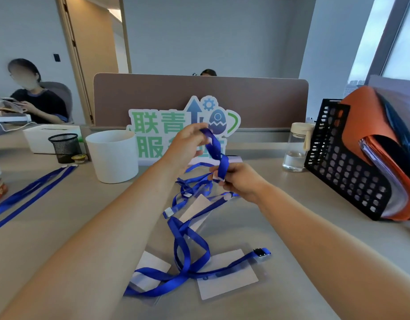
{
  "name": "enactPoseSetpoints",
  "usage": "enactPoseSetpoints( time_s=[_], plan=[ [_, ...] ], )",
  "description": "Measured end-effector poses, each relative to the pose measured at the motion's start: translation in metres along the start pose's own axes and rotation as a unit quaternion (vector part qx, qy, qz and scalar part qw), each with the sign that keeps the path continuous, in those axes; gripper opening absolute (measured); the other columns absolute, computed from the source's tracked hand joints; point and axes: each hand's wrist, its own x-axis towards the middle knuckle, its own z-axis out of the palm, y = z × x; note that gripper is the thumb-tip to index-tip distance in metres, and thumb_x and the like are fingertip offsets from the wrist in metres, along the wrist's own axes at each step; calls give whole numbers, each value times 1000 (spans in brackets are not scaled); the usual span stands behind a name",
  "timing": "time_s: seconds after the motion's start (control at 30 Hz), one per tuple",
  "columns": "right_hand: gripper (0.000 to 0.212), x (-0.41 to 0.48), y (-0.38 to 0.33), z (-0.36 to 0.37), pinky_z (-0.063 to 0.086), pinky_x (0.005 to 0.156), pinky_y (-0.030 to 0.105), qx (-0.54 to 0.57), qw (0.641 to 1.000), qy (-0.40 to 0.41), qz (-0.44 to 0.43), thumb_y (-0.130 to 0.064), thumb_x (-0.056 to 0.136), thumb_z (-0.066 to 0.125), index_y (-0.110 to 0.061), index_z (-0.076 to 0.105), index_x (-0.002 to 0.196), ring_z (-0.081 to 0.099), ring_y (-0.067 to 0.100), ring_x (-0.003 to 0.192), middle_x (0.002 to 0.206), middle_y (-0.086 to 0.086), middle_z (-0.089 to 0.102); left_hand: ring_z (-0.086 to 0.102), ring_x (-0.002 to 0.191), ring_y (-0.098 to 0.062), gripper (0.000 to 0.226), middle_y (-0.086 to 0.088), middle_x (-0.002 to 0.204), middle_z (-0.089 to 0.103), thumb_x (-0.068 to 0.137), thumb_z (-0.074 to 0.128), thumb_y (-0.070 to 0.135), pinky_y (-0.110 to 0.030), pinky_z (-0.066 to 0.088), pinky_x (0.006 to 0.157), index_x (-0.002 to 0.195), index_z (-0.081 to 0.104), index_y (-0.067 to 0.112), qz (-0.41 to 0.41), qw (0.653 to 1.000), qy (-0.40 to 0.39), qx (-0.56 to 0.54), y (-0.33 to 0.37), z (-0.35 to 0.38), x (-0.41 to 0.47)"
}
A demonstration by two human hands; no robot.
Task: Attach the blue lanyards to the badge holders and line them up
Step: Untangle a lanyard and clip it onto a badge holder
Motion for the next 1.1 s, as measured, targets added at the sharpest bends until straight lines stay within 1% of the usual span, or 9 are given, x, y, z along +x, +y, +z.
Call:
enactPoseSetpoints(
  time_s=[0.1, 0.2, 0.3, 0.43, 0.57, 0.77, 0.87, 1.0, 1.1],
  plan=[
    [26, 1, -7, -2, 42, 46, 11, 140, 990, 6, 17, 6, 92, 43, -9, 63, 84, 55, 5, 56, 74, 3, 67, 57, 100, -15, 44, -1, 110, 62, 94, 48, 30, -32, 45, 83, 135, 36, 22, -76, 992, 12, 102, -32, -7, -1],
    [26, 5, -13, -1, 44, 45, 11, 233, 972, 13, 41, 2, 95, 41, -8, 63, 86, 50, 1, 42, 71, 1, 68, 62, 100, -15, 62, 4, 100, 69, 88, 51, 50, -35, 46, 92, 139, 27, 23, -141, 980, -67, 125, -58, -10, -8],
    [30, 11, -13, 0, 46, 45, 10, 267, 960, 39, 71, 1, 96, 35, -7, 62, 87, 50, 1, 40, 77, 3, 69, 59, 97, -12, 53, 1, 102, 69, 86, 60, 39, -28, 46, 80, 130, 40, 18, -124, 972, -107, 169, -70, -11, -15],
    [30, 14, -8, 1, 46, 41, 10, 264, 953, 106, 106, -1, 96, 36, -8, 59, 81, 53, 0, 36, 67, 2, 66, 52, 74, -12, 6, -1, 90, 62, 89, 59, 16, -23, 40, 60, 93, 56, 19, -95, 980, -74, 160, -70, -15, -16],
    [29, 12, 6, -5, 48, 40, 14, 273, 940, 127, 162, 3, 95, 34, -3, 56, 78, 57, 5, 36, 55, 8, 67, 55, 79, -17, 8, -4, 91, 61, 90, 58, 16, -29, 44, 66, 83, 58, 21, -102, 983, -36, 146, -71, -18, -13],
    [20, 4, 12, -12, 41, 39, 14, -65, 971, 92, 209, -9, 92, 50, -6, 60, 74, 52, 6, 40, 50, 1, 61, 59, 80, -12, 6, 0, 95, 68, 87, 60, 17, -23, 42, 62, 94, 58, 17, -87, 986, -13, 140, -67, -20, -12],
    [17, 11, 13, -14, 43, 54, 20, -227, 959, 148, 87, -9, 88, 52, -12, 57, 72, 50, 14, 55, 65, 3, 56, 58, 81, -11, 13, 0, 98, 66, 85, 63, 22, -22, 39, 62, 97, 60, 18, -84, 985, -7, 148, -65, -23, -15],
    [31, 7, 13, -1, 43, 85, 17, -264, 960, 26, -88, -3, 88, 57, -14, 58, 116, 56, 7, 96, 106, -2, 62, 56, 81, -11, 6, -2, 93, 65, 85, 63, 20, -20, 40, 65, 83, 58, 23, -72, 984, -25, 159, -63, -27, -16],
    [41, 6, 15, 11, 43, 84, 12, -250, 959, -55, -118, 0, 85, 61, -16, 56, 122, 54, -2, 102, 111, -9, 59, 57, 80, -10, 8, 1, 84, 64, 87, 61, 17, -19, 39, 64, 83, 54, 20, -66, 988, -29, 140, -64, -28, -18]
  ],
)
